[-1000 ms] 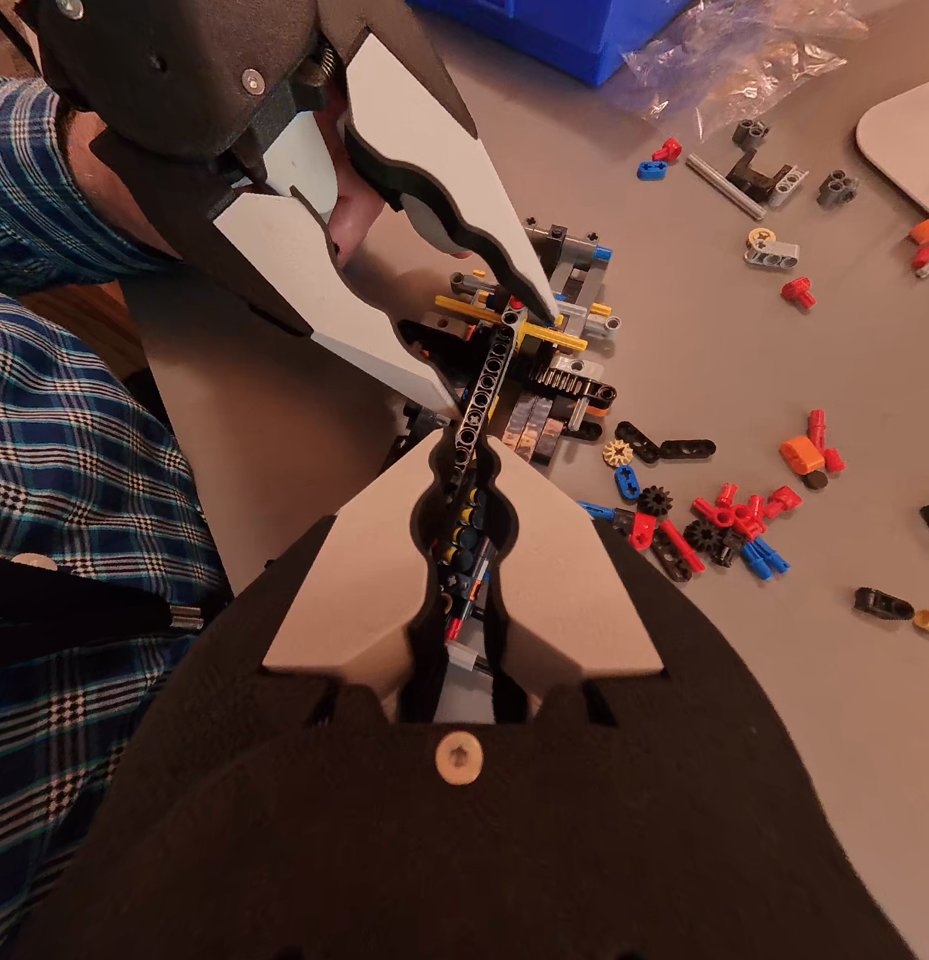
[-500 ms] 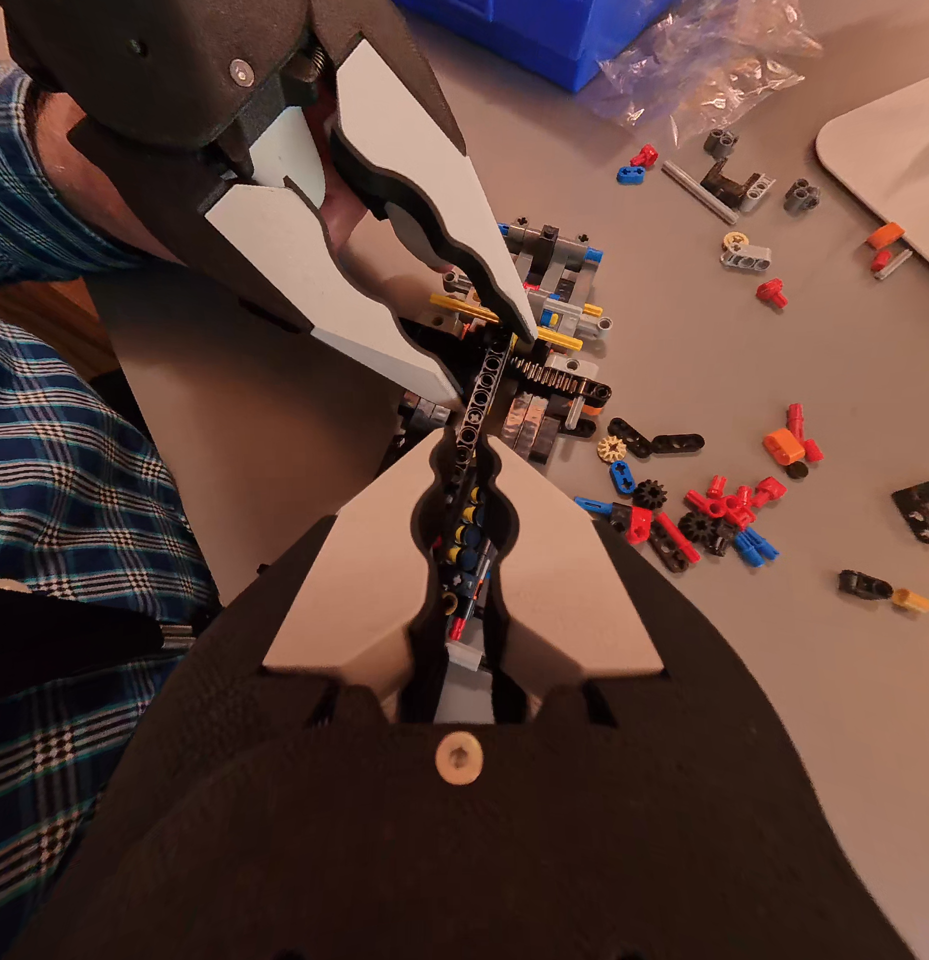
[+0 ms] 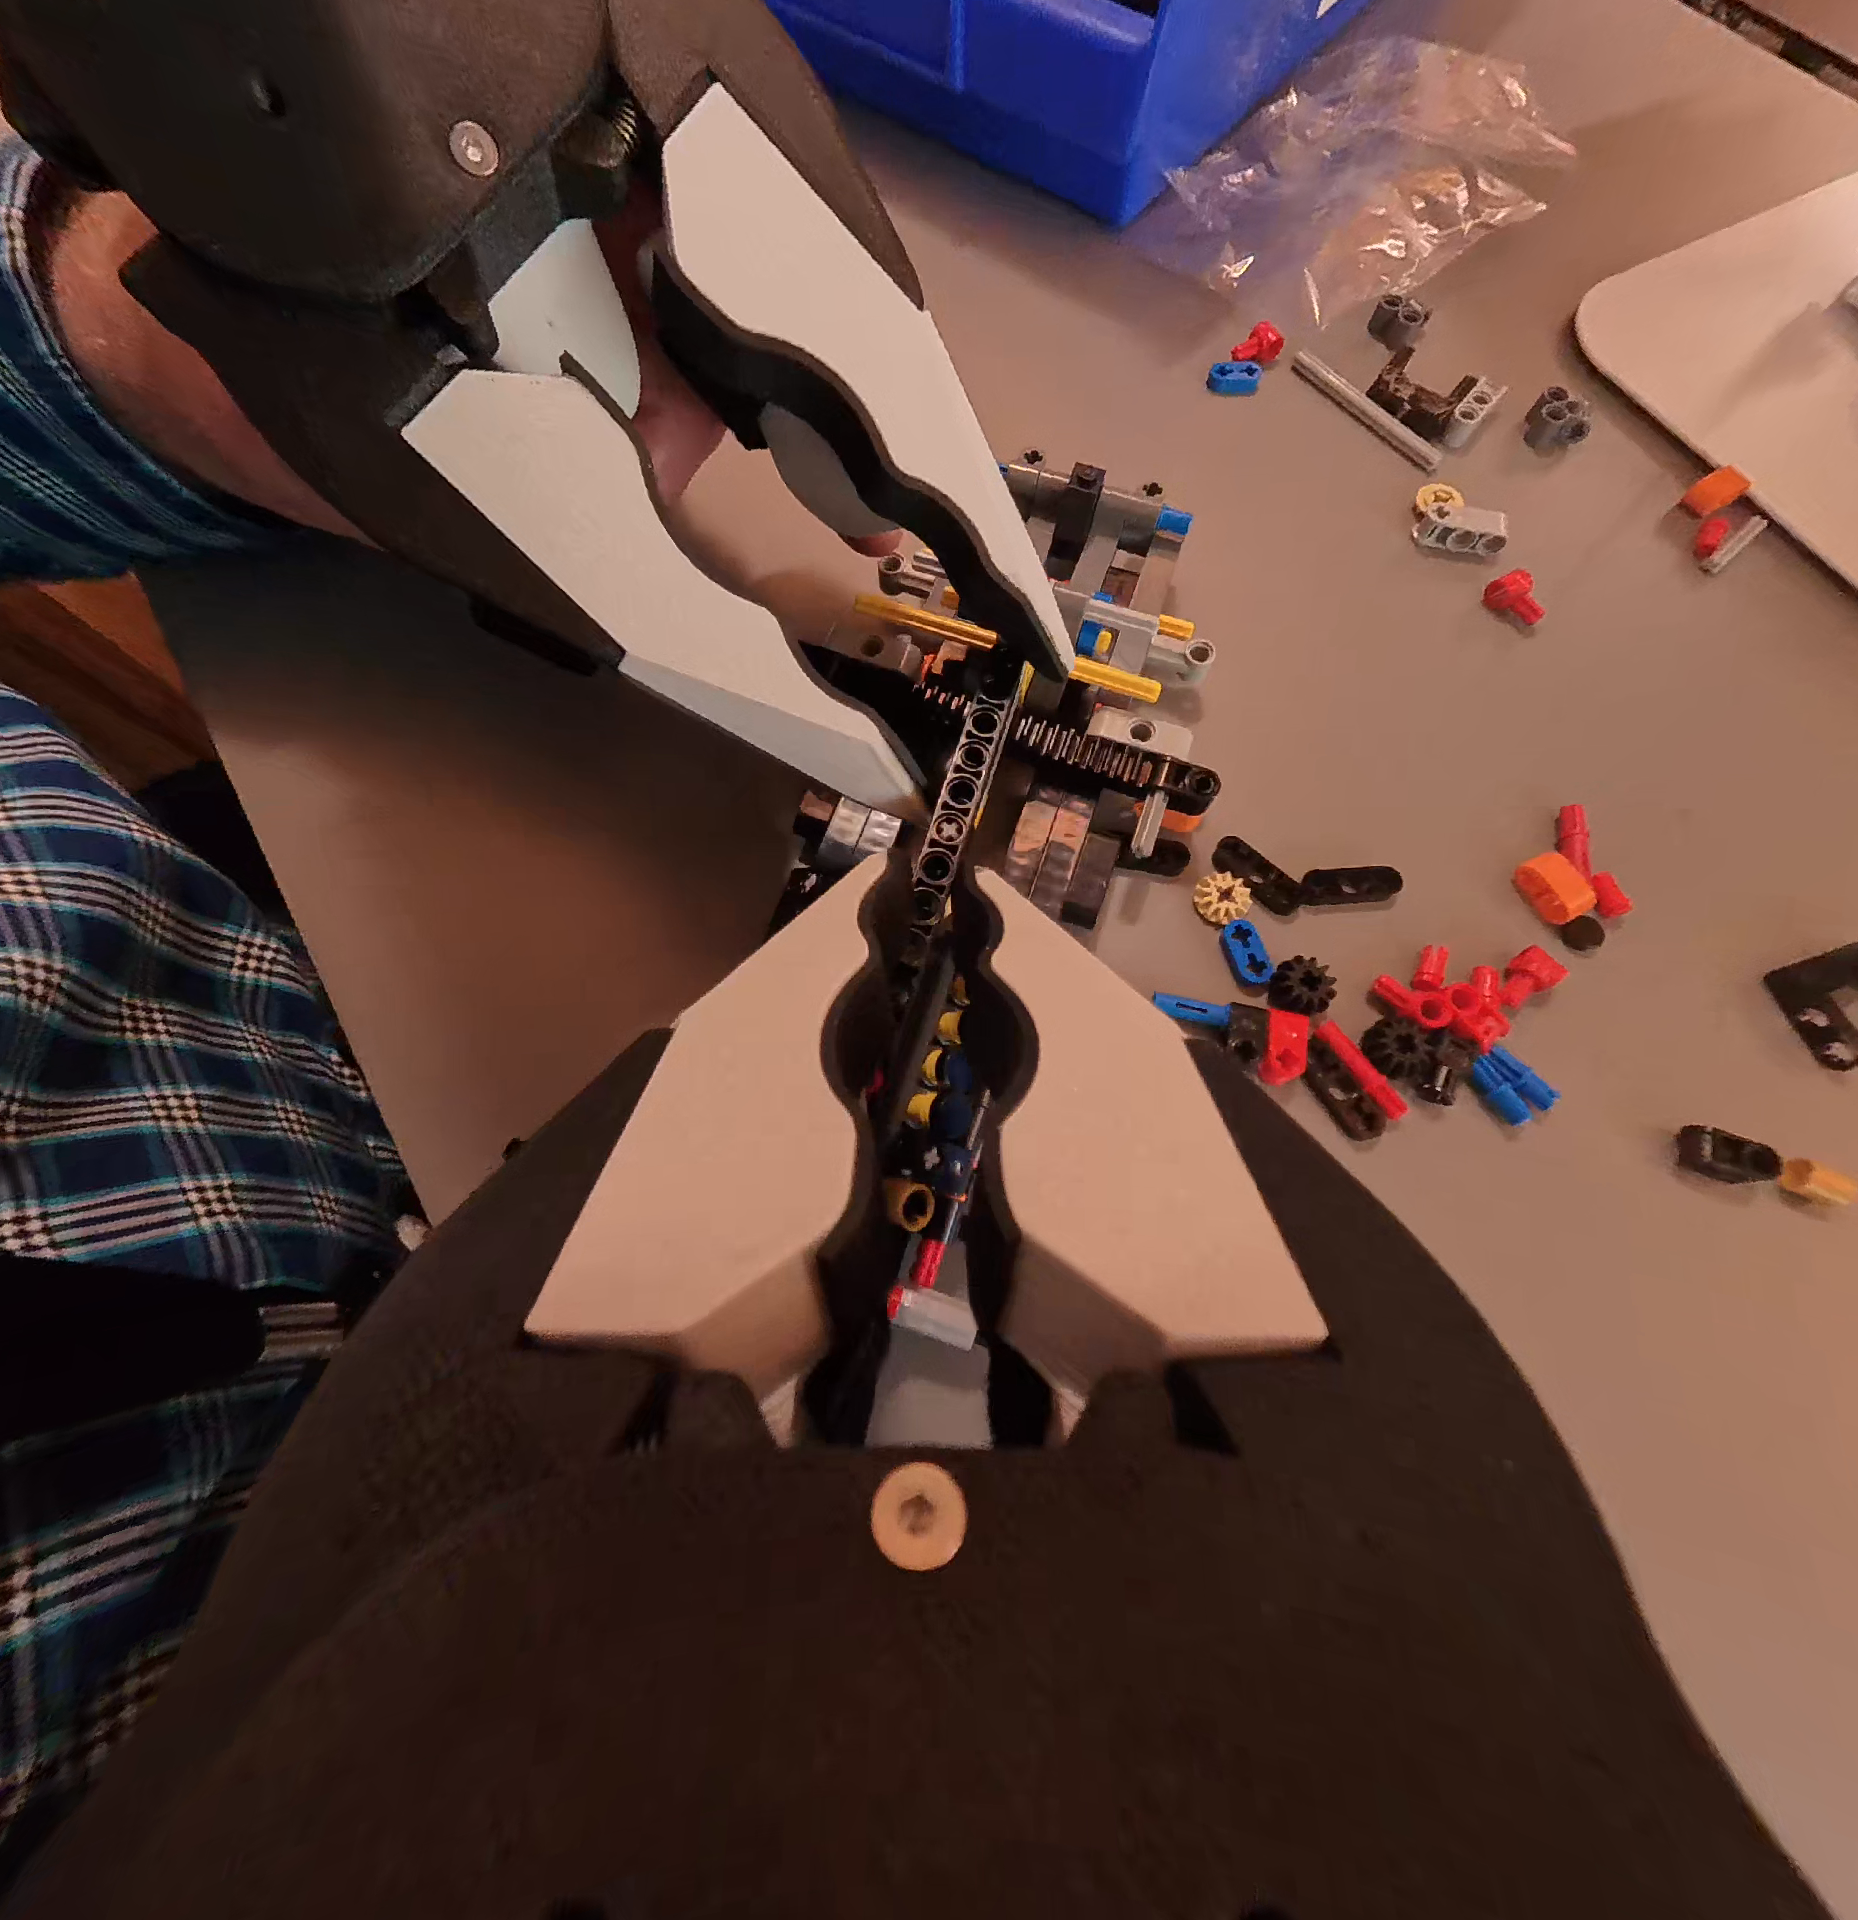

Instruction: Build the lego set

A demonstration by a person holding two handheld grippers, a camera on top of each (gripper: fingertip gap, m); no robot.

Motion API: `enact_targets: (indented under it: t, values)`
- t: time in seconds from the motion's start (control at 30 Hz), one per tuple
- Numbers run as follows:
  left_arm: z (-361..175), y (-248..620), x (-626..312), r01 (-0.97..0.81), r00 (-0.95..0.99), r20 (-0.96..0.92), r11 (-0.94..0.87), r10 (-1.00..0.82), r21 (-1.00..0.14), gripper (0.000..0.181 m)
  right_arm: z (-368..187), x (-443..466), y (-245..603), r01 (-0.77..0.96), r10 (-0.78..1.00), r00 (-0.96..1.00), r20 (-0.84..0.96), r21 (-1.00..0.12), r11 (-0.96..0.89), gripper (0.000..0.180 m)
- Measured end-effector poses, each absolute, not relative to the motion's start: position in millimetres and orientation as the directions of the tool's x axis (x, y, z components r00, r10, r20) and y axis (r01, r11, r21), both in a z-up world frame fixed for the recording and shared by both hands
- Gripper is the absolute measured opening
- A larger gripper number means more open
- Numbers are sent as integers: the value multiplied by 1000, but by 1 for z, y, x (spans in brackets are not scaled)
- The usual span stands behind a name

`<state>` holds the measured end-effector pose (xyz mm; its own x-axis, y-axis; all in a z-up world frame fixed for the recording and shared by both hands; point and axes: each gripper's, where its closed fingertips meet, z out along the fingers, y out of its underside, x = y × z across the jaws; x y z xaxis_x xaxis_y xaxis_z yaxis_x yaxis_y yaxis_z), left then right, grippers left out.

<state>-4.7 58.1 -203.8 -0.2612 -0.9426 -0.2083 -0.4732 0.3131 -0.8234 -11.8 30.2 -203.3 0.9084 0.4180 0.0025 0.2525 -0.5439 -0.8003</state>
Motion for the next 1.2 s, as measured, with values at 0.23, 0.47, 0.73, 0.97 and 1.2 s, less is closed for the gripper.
enact_targets:
  t: [0.23, 0.47, 0.73, 0.97, 1.2]
  values:
    - [-204, 59, -4, -473, -258, -212, 314, -943, -823, 33, -203, -10, 31, 267, 425, 905, 8, -788, -555, 7]
    - [-204, 58, -5, -468, -259, -228, 328, -939, -820, 33, -204, -11, 30, 295, 411, 910, 56, -784, -546, 6]
    - [-204, 58, -5, -468, -257, -231, 330, -938, -820, 33, -204, -12, 30, 298, 397, 915, 72, -784, -544, 7]
    - [-204, 59, -4, -470, -251, -228, 324, -941, -821, 34, -203, -10, 31, 241, 402, 916, -4, -794, -558, 7]
    - [-204, 68, 2, -493, -187, -232, 296, -954, -818, 34, -202, -2, 39, 169, 455, 877, -152, -790, -589, 7]
